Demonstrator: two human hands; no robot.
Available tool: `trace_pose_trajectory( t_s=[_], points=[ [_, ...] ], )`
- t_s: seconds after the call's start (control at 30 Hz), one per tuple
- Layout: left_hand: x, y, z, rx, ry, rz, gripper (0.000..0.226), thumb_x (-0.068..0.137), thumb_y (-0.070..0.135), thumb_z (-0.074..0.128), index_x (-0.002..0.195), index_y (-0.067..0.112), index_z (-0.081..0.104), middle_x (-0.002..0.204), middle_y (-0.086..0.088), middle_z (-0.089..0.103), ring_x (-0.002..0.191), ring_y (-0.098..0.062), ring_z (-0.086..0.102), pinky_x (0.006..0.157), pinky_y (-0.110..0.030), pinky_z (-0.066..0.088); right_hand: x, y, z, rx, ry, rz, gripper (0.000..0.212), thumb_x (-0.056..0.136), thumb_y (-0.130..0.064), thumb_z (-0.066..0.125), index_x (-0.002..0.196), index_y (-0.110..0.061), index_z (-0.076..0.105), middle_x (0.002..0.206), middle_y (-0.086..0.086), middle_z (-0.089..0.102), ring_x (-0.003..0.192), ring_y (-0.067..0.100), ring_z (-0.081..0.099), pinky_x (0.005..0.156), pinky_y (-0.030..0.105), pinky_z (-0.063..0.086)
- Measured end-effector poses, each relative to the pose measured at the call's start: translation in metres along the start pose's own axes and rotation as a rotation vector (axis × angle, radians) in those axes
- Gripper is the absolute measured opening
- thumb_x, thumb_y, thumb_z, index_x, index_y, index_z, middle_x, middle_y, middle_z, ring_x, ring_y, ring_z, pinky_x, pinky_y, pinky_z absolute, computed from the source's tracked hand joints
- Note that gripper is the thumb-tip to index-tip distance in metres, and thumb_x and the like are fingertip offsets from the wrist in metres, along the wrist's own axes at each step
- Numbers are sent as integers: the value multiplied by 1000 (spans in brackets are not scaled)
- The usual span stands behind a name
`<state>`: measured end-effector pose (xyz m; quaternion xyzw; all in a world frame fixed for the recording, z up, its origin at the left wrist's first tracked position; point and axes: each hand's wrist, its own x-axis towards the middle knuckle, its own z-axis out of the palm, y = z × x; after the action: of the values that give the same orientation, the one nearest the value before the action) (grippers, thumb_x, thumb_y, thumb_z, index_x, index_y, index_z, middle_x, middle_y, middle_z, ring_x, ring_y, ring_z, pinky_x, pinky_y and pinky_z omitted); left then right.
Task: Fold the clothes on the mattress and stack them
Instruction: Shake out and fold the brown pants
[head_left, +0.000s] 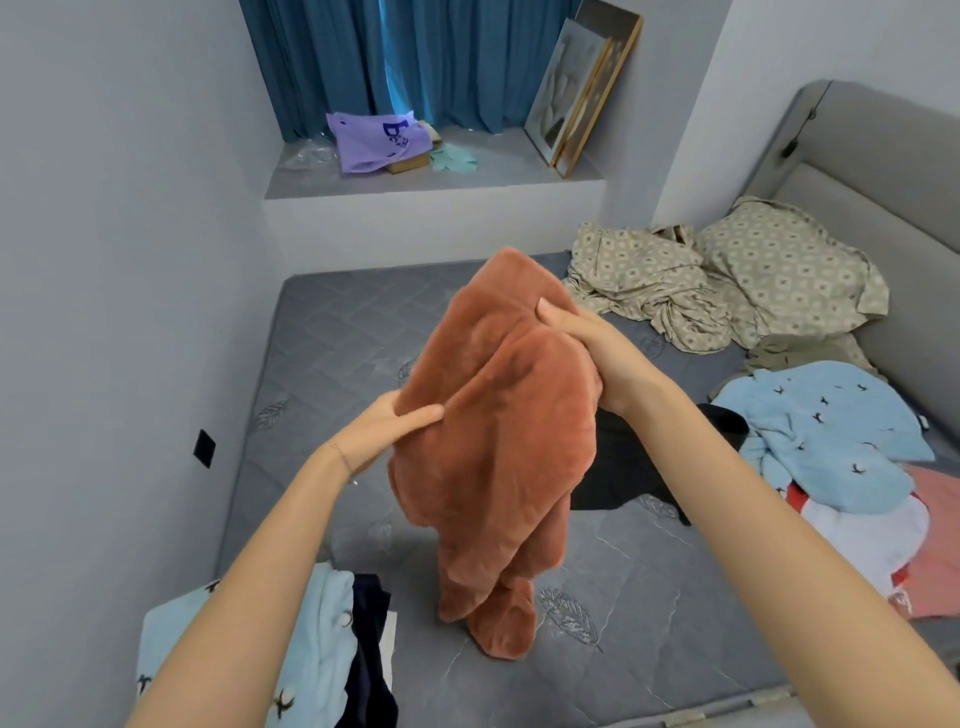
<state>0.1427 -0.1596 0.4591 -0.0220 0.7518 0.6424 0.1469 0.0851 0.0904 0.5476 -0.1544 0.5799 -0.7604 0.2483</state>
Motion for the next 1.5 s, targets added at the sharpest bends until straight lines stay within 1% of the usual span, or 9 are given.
trace_pose_trajectory(
  t_s=[0.1,0.27,0.4,0.5,0.7,0.97,1.1,1.27,1.5],
  points=[
    [-8,18,-15,-93,65,111,75,44,63,87,105,24,69,105,9,73,98,-4,67,83,-19,52,-3,3,9,227,-11,45,36,101,-30,46,89,-19,78,88,1,75,89,13,72,74,24,56],
    [-14,64,-37,-266,-40,305,48,58,52,86,103,42,74,109,12,72,100,-4,67,79,-17,53,4,-1,14,198,61,92,28,103,-43,39,97,-23,58,89,-6,69,84,9,67,69,21,54],
    [20,54,-9,-189,-16,208,56,58,54,85,107,30,73,111,5,72,104,-10,67,80,-20,53,0,12,-8,320,63,68,31,99,-39,44,93,-18,65,77,-5,72,76,8,70,70,27,55],
    [55,20,18,-86,71,-2,50,65,54,77,104,23,72,106,0,74,107,-20,67,79,-22,54,-10,41,-50,436,139,101,35,98,-35,48,104,-10,71,102,11,73,102,22,69,87,34,55],
    [136,-44,92,177,35,-246,26,73,59,74,81,35,78,89,10,76,85,-3,70,81,-25,52,-32,114,-153,217,408,255,40,96,-41,58,123,-12,61,117,9,71,112,21,67,86,32,56],
    [265,-152,243,219,34,-410,36,74,52,77,82,17,76,77,7,73,73,-5,67,63,-18,47,-50,205,-318,-285,692,396,22,91,-51,61,98,-31,65,100,-9,71,91,3,66,85,26,52],
    [327,-208,308,269,52,-465,35,73,54,77,77,21,70,77,7,68,80,-12,65,75,-26,49,-51,259,-397,-443,742,480,27,90,-57,57,92,-30,60,92,-10,66,90,10,64,79,26,49],
    [391,-259,368,389,103,-402,37,68,65,74,68,28,66,68,14,66,73,-7,64,68,-27,47,-53,319,-486,-507,804,586,35,93,-53,56,110,-23,61,103,-6,66,102,18,63,93,33,49],
    [470,-298,430,566,120,-181,36,73,55,76,72,25,56,76,8,58,80,-18,59,81,-41,49,-54,365,-570,-624,957,547,30,96,-41,58,108,-13,56,97,-4,62,95,18,60,84,27,42]
  ],
)
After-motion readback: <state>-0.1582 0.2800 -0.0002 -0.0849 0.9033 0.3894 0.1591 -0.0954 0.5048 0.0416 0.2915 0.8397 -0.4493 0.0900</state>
